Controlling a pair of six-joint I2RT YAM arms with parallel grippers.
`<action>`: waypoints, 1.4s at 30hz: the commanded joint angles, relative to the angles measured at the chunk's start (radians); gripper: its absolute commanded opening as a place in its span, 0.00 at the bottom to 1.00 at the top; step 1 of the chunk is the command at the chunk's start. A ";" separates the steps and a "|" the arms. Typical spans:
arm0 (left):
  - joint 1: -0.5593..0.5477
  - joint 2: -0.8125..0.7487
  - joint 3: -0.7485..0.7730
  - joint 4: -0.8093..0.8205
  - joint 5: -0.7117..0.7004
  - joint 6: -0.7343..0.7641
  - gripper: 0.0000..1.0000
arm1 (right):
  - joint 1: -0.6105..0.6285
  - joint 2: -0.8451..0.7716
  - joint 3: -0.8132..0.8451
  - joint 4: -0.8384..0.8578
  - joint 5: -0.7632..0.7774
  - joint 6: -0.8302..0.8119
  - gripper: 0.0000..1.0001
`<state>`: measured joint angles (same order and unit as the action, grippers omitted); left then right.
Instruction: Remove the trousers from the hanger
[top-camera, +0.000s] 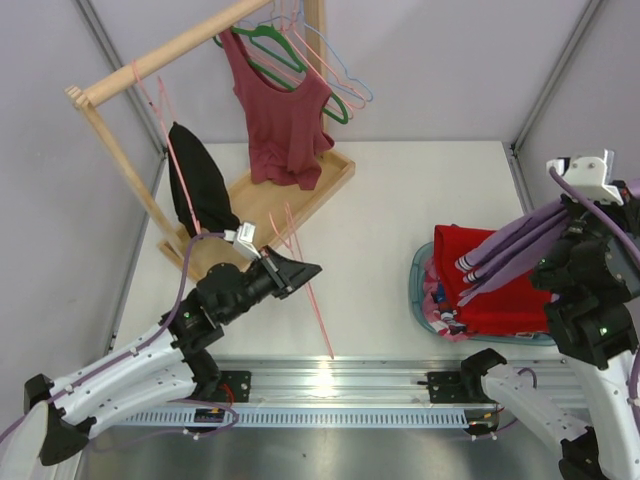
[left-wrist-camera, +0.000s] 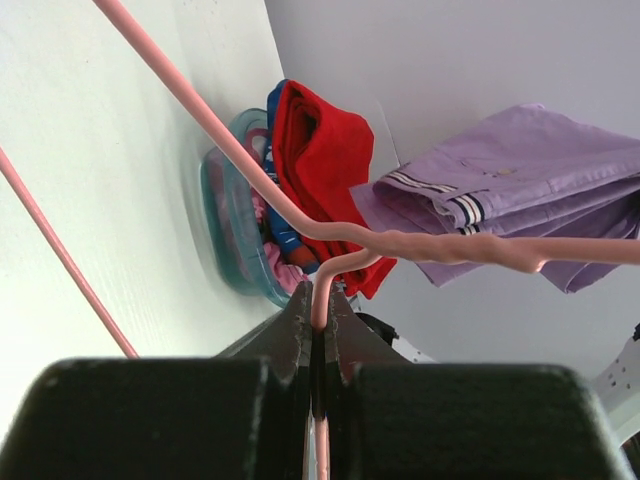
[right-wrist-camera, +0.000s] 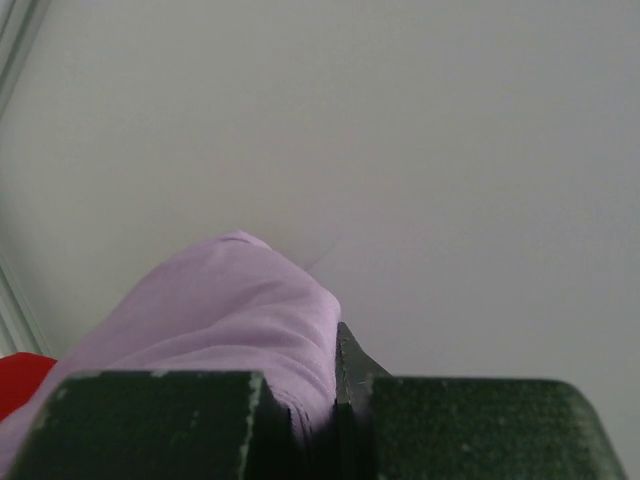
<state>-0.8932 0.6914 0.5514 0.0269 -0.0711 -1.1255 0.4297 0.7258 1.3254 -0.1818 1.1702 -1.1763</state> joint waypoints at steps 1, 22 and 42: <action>0.008 -0.004 -0.007 0.064 0.037 -0.005 0.00 | -0.035 -0.049 0.075 -0.039 -0.004 -0.094 0.00; 0.017 -0.055 -0.076 0.097 0.063 -0.025 0.00 | -0.118 -0.077 -0.242 -0.127 -0.029 -0.006 0.00; 0.161 -0.061 -0.151 0.171 0.260 -0.062 0.00 | -0.138 0.403 -0.259 0.062 -0.153 -0.003 0.00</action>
<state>-0.7586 0.6205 0.4206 0.1226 0.1085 -1.1564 0.2958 1.0882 1.0332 -0.1806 1.0431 -1.1366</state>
